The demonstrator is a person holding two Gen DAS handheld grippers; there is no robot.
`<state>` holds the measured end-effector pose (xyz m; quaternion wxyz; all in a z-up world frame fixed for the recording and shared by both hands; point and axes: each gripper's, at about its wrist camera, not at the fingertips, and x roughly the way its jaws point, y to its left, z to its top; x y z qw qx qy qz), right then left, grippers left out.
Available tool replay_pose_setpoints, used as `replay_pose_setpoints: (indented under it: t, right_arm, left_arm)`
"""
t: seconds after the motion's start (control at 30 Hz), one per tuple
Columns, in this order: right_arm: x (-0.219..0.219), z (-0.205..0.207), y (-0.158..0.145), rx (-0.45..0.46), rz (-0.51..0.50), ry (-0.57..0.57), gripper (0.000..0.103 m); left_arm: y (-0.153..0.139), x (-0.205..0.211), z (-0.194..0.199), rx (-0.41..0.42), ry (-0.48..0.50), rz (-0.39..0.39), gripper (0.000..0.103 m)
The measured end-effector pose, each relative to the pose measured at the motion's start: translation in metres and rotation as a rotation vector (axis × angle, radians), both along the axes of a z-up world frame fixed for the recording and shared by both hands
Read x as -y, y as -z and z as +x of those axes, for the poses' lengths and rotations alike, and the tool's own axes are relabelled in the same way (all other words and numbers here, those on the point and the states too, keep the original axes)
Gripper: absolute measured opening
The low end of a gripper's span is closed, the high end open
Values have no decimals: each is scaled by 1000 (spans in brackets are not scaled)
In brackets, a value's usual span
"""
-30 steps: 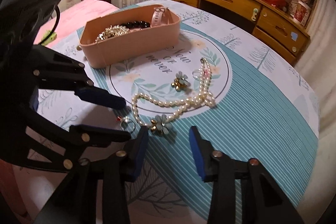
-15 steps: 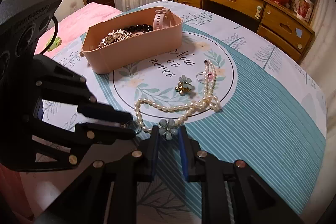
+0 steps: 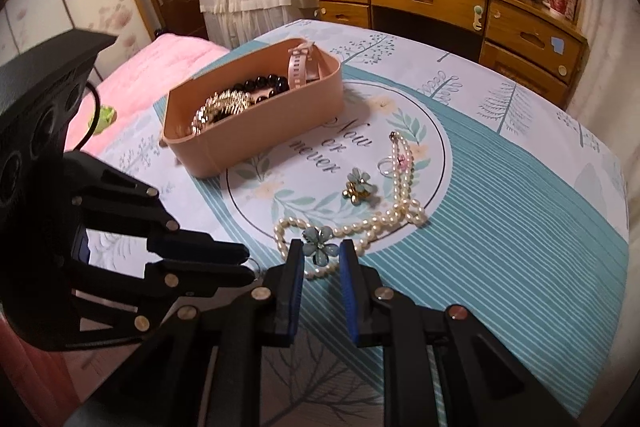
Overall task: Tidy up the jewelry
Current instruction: 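Grasp the red-gem ring with the left tool while the right tool grasps the grey flower charm, then carry the ring and flower charm into the pink tray and open both tools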
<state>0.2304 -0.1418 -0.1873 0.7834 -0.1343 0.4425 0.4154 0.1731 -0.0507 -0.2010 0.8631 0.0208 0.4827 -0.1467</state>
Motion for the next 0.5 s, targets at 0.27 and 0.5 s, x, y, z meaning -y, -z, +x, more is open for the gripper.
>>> replay_pose_setpoints:
  t: [0.27,0.5]
  right_arm:
    - [-13,5,-9,-50,80,96,18]
    - [-39,5,-17,-83,157,149,18]
  left_arm:
    - [-25,-22,-17,44,-13,-14,6]
    - [-50,-55,-25,88,-47,-20,6]
